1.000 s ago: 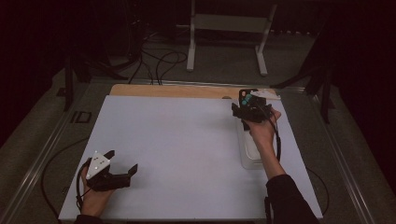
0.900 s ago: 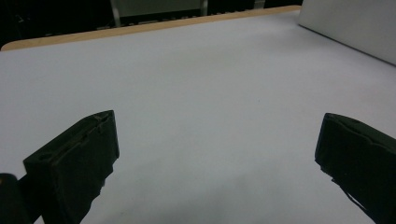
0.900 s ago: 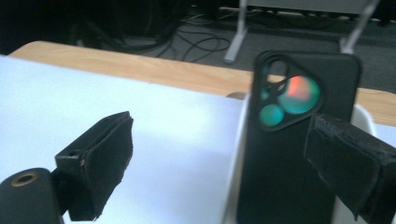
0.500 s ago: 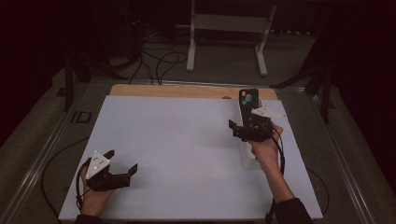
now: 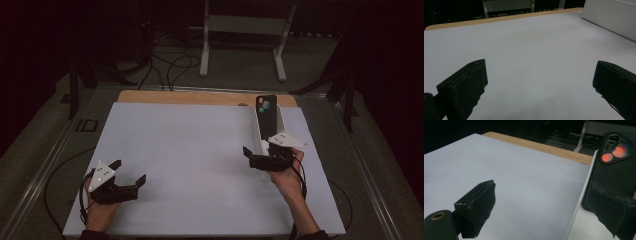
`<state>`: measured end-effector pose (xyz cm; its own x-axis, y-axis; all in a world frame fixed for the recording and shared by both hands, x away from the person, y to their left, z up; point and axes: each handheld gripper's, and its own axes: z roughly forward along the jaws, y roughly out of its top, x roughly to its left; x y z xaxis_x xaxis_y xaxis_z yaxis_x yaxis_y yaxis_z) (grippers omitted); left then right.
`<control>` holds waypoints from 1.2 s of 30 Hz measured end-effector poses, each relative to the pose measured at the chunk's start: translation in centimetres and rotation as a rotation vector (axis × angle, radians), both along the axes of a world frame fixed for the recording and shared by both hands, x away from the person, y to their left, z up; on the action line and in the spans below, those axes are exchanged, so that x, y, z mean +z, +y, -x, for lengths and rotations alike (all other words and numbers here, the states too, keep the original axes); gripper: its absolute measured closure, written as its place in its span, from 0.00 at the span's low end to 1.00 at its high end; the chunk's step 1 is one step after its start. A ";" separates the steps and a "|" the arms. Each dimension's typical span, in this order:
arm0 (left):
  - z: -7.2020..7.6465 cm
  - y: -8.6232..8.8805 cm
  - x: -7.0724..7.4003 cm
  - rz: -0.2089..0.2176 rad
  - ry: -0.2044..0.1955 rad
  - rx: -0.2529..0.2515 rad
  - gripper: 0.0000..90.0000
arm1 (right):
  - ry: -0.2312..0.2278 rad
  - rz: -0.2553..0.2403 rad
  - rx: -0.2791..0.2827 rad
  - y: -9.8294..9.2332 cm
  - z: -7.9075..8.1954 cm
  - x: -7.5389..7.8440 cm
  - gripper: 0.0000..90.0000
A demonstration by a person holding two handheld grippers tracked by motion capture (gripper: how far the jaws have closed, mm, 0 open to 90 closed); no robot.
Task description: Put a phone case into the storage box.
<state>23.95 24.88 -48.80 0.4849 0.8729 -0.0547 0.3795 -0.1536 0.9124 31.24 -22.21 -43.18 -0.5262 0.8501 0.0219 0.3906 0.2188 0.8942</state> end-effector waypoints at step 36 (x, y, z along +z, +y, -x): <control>0.6 0.0 0.7 0.019 -0.047 -0.025 0.00 | -0.099 -0.040 0.070 -4.3 7.3 -4.2 0.09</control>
<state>23.34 24.88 -48.12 0.5088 0.8595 -0.0478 0.3323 -0.1449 0.9320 23.98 -26.49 -47.43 -0.5857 0.8106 0.0001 0.2848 0.2057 0.9362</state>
